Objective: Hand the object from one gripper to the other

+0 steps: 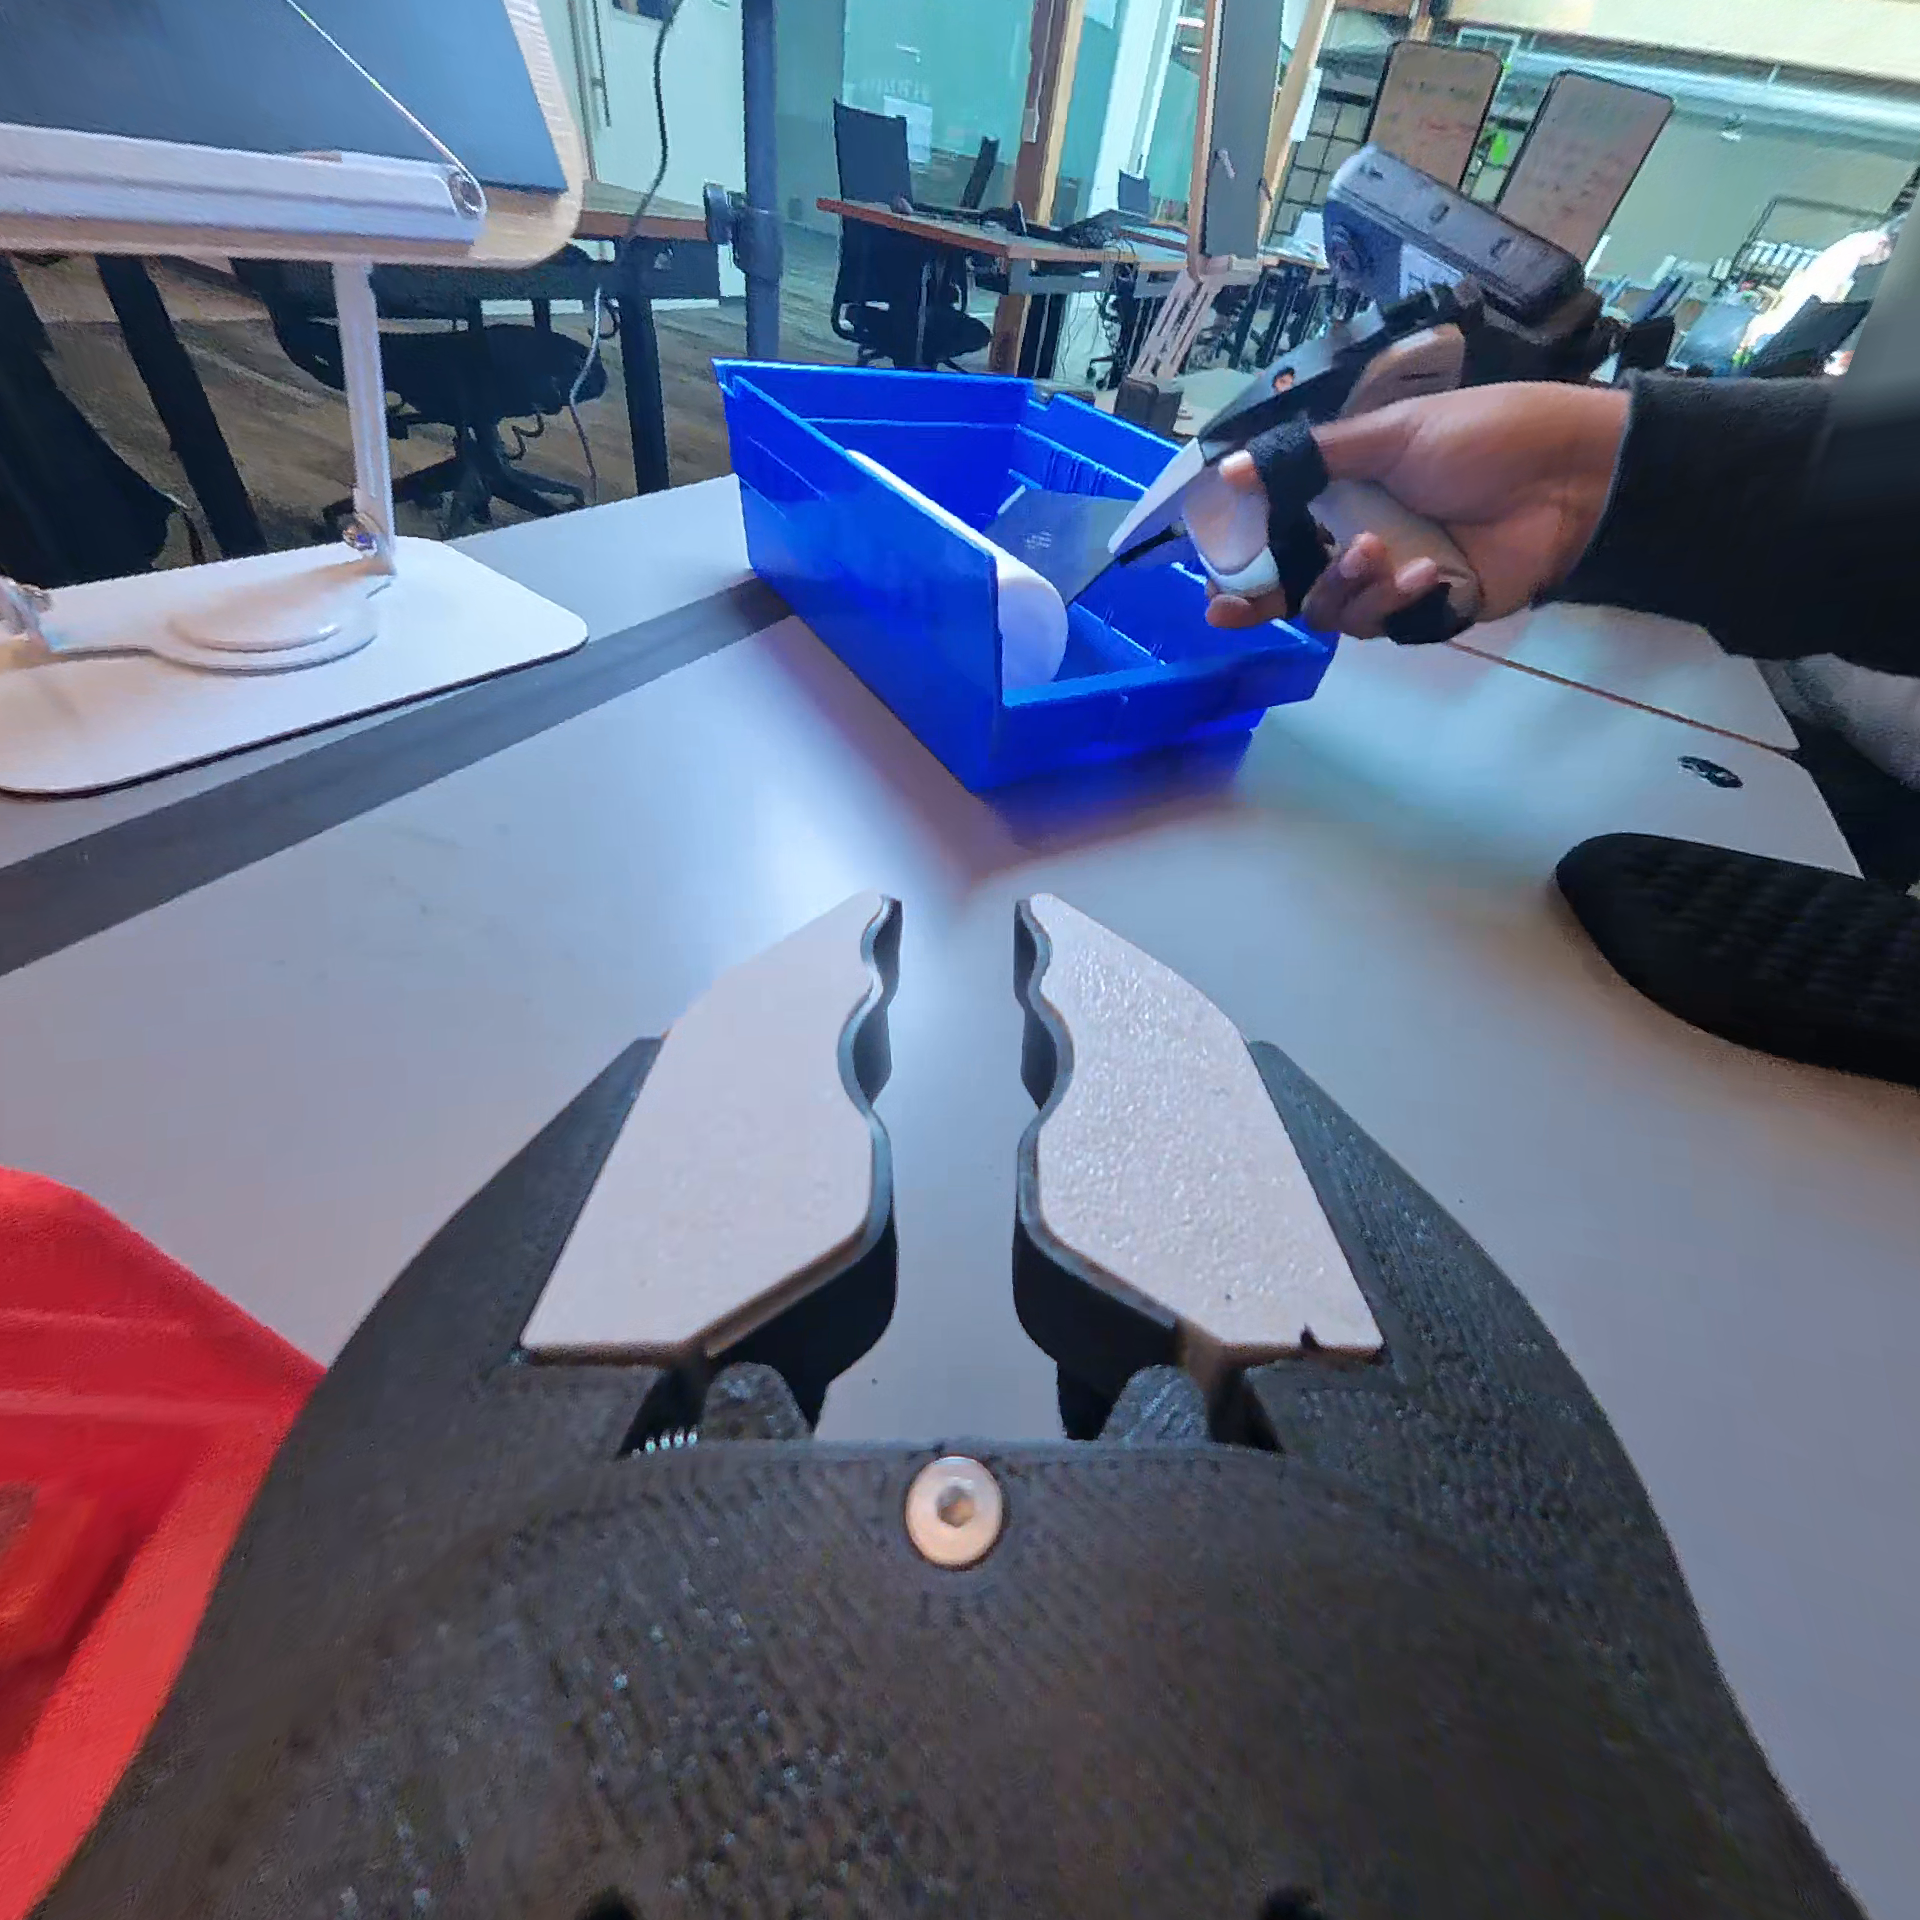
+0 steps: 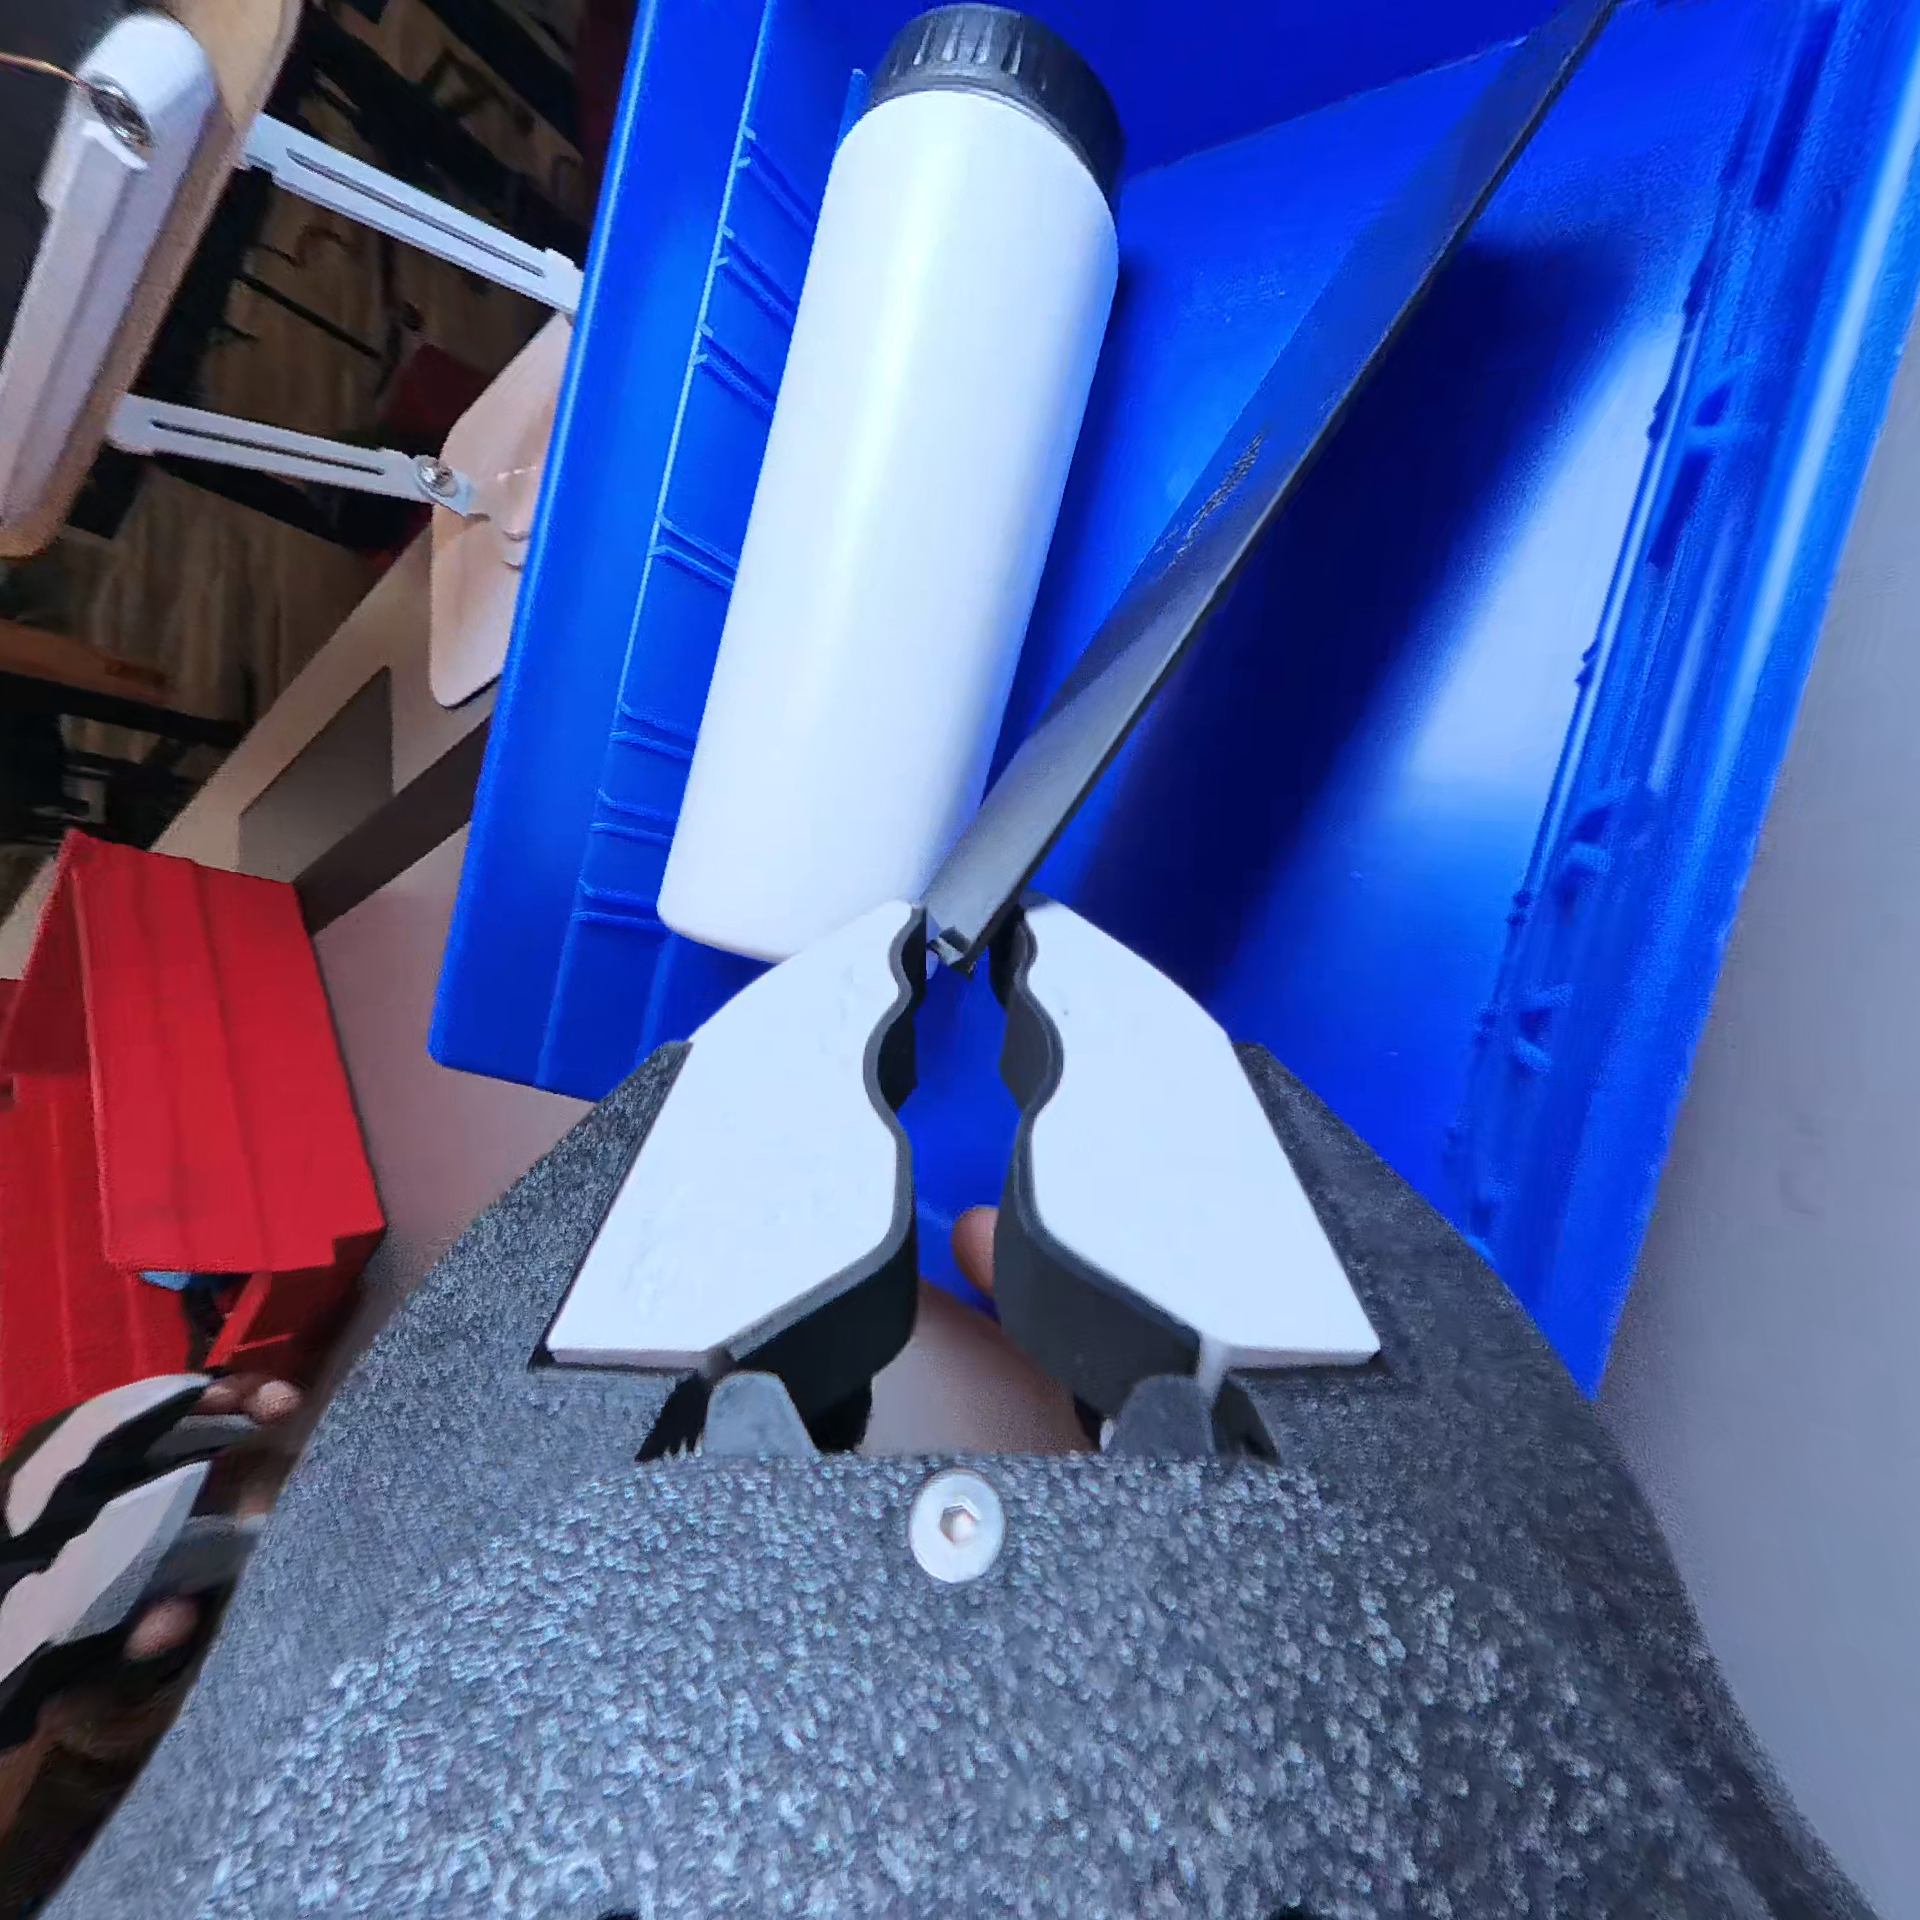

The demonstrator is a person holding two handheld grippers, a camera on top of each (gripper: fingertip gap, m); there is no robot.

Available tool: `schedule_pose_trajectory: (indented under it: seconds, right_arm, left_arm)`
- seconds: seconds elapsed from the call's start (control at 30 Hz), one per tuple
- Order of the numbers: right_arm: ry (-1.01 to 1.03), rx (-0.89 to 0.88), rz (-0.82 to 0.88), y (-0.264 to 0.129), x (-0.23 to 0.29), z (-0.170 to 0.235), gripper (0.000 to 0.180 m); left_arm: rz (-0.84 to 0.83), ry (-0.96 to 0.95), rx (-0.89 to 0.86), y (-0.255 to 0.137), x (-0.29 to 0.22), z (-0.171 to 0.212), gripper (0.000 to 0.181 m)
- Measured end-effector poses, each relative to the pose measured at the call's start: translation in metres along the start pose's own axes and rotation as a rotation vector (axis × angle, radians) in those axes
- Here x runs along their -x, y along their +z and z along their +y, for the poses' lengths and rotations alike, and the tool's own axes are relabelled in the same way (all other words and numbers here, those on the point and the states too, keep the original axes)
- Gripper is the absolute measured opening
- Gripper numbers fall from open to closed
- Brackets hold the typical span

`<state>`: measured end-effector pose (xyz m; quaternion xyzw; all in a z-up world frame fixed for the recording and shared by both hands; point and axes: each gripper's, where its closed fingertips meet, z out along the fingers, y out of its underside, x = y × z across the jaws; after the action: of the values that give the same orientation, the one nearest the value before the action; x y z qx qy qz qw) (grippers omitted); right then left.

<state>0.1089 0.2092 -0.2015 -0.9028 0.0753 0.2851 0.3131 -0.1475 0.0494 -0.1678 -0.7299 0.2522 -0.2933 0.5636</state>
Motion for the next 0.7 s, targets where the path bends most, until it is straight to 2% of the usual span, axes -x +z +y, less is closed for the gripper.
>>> schedule_pose_trajectory:
  seconds: [0.1,0.17,0.23,0.37,0.43,0.53,0.7]
  right_arm:
    - [-0.052,0.006,0.024,0.004,-0.001,-0.007,0.017]
    - [-0.093,0.030,0.022,0.002,0.003,-0.005,0.032]
    - [-0.147,0.035,0.015,-0.005,0.008,-0.004,0.041]
    - [-0.355,0.019,-0.030,-0.032,0.025,0.004,0.041]
    - [-0.486,-0.035,-0.044,-0.049,0.034,0.008,0.041]
    - [-0.634,-0.213,-0.156,-0.080,0.054,0.019,0.041]
    - [-0.783,-0.432,-0.278,-0.108,0.049,0.060,0.044]
  left_arm:
    - [0.008,0.039,-0.005,0.000,-0.007,-0.003,0.021]
    - [-0.006,0.068,-0.021,-0.002,-0.007,-0.008,0.022]
    - [-0.015,0.071,-0.029,-0.004,-0.005,-0.011,0.022]
    - [-0.041,0.084,-0.043,-0.009,0.001,-0.020,0.023]
    - [-0.063,0.100,-0.048,-0.014,0.005,-0.025,0.023]
    - [-0.134,0.122,-0.047,-0.028,0.018,-0.033,0.024]
    - [-0.361,0.111,0.000,-0.080,0.069,-0.051,0.030]
